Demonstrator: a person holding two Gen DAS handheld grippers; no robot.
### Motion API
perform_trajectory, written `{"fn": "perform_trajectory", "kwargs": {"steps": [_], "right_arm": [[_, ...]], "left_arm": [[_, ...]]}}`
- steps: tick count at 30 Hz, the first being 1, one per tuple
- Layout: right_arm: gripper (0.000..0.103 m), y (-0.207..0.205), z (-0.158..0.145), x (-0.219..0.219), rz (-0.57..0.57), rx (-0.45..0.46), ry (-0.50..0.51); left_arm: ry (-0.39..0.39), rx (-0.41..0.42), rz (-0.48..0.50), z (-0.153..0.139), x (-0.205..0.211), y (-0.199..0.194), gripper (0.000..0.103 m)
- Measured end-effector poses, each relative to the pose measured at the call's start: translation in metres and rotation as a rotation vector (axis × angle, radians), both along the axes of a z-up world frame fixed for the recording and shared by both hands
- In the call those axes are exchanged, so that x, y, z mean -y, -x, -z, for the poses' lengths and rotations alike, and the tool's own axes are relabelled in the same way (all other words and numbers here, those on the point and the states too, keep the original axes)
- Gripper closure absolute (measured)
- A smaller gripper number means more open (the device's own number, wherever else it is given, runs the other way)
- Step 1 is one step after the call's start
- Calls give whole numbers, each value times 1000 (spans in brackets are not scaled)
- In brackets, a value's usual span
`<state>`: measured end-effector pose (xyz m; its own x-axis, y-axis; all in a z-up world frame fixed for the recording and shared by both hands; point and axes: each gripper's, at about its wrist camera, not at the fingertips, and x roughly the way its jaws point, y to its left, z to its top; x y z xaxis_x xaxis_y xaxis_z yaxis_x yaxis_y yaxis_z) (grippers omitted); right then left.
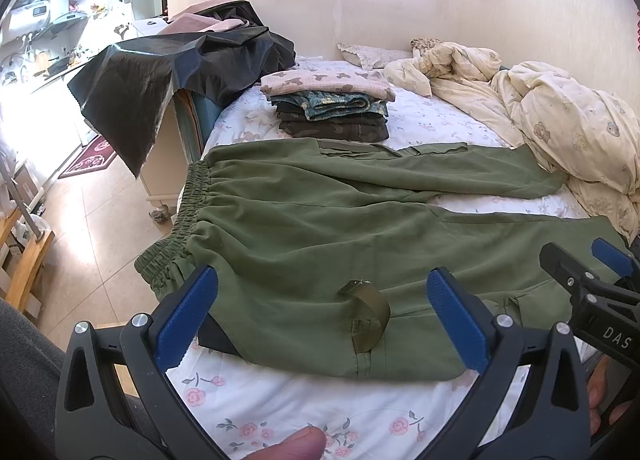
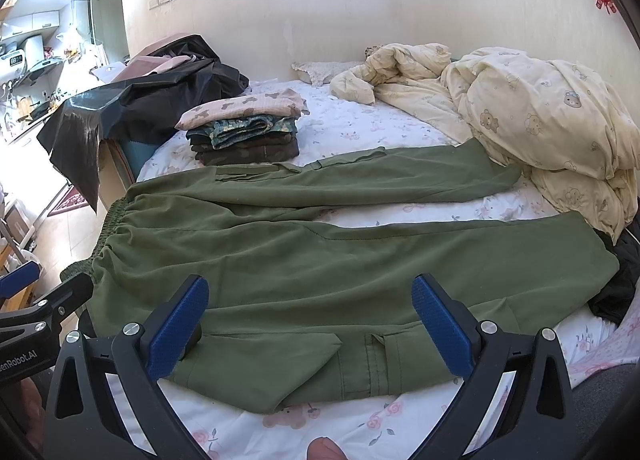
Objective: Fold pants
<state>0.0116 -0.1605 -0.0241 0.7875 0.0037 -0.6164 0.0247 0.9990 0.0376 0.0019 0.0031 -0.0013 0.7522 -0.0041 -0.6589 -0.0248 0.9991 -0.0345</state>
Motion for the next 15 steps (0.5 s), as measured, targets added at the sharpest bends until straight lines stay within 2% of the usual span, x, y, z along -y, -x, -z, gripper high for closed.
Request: {"fn": "perform_trajectory", "kwargs": {"steps": [15], "right_arm": [[0, 0, 0, 1, 3, -1, -1]], "left_arm": [[1, -7, -3, 6, -2, 2, 0]]}}
